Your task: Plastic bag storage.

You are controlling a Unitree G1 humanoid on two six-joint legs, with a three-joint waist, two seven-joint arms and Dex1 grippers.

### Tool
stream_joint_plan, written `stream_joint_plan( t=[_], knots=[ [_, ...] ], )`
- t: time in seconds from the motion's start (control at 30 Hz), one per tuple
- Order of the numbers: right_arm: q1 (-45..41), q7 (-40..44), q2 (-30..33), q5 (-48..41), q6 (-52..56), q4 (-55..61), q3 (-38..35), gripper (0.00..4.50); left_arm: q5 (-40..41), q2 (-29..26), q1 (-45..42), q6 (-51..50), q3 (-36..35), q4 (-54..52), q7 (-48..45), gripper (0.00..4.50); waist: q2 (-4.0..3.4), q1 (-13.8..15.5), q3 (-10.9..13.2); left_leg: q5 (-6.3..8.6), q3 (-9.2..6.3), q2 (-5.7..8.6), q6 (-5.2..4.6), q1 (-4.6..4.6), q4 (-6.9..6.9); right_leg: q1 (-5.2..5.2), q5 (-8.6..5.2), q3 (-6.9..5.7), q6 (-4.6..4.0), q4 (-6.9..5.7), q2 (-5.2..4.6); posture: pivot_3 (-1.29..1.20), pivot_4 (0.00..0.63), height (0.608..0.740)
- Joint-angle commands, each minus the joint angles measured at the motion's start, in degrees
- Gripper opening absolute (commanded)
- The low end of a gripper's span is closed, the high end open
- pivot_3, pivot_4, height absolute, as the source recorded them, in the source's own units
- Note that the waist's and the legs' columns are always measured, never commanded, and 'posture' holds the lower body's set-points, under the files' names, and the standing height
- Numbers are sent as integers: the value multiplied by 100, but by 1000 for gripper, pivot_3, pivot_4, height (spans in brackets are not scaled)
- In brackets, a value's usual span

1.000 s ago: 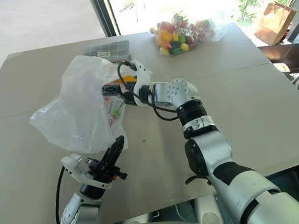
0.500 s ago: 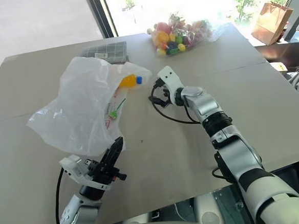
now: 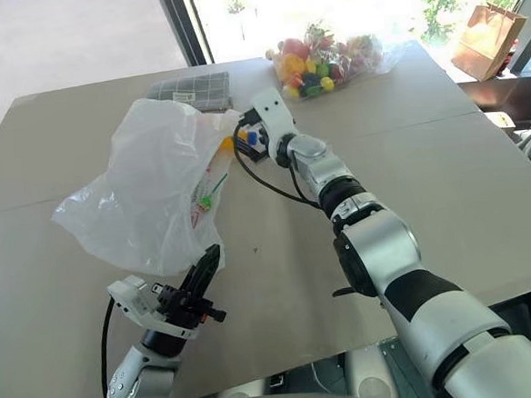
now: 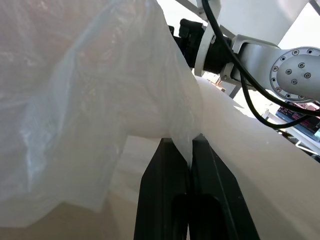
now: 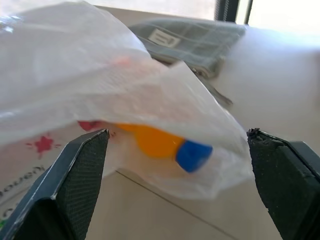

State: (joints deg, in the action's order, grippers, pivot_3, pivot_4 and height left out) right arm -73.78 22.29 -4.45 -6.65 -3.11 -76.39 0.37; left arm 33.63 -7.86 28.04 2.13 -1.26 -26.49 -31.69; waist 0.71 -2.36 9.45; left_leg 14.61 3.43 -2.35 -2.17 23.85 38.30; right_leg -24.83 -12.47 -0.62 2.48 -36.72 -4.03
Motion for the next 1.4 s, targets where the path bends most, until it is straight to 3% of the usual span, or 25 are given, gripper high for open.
stream_joint_plan(
  t=[0.03,0.4,0.5,0.63,0.67,0.73,0.8,1.07,1.4],
  knots=[
    [-206,-129,-46,175,-185,-17,-166,4457,-76,38,100,207,-19,-232,33,0,0,-4,0,0,-1,-1,0,0,0,0,1,0,1,-1,1,0,150,740],
    [-371,-438,-173,755,-282,-177,-330,4457,-291,180,337,497,62,-287,148,0,0,-11,0,0,0,-1,0,-1,0,-1,0,0,-1,-2,1,0,150,740],
    [-384,-499,-205,919,-367,-183,-346,3685,-352,222,430,585,112,-318,184,0,0,-11,0,0,-1,-1,0,0,-1,-1,-1,-1,-1,-2,1,0,150,740],
    [-432,-560,-286,1086,-364,-202,-357,2062,-420,260,609,698,183,-396,231,0,0,-12,0,0,0,-1,0,-1,0,-1,-1,0,-2,-2,0,0,150,740],
    [-448,-582,-293,1125,-368,-204,-368,1853,-430,268,648,721,184,-414,246,0,0,-16,0,0,-1,-1,0,0,-1,-1,-2,-1,-3,-2,1,0,150,740],
    [-474,-655,-291,1175,-362,-207,-414,650,-447,277,702,759,189,-441,274,0,0,-14,0,0,-1,-1,0,0,-1,-2,-2,0,-3,-2,1,0,150,740],
    [-494,-716,-277,1208,-362,-210,-456,59,-451,272,744,785,194,-468,299,0,0,-14,0,0,-1,-2,0,0,-1,-3,-2,0,-3,-2,1,0,150,740],
    [-538,-854,-271,1195,-371,-205,-723,59,-429,213,770,774,192,-530,370,0,0,-14,0,0,-1,-1,0,0,-1,-2,-2,0,-3,-2,1,0,150,740],
    [-759,-1449,-51,474,-973,-65,-1774,59,-379,128,663,688,271,-489,396,0,1,-1,1,0,-1,-1,0,1,-1,-2,-2,-1,-3,-2,1,0,150,740]
  ],
)
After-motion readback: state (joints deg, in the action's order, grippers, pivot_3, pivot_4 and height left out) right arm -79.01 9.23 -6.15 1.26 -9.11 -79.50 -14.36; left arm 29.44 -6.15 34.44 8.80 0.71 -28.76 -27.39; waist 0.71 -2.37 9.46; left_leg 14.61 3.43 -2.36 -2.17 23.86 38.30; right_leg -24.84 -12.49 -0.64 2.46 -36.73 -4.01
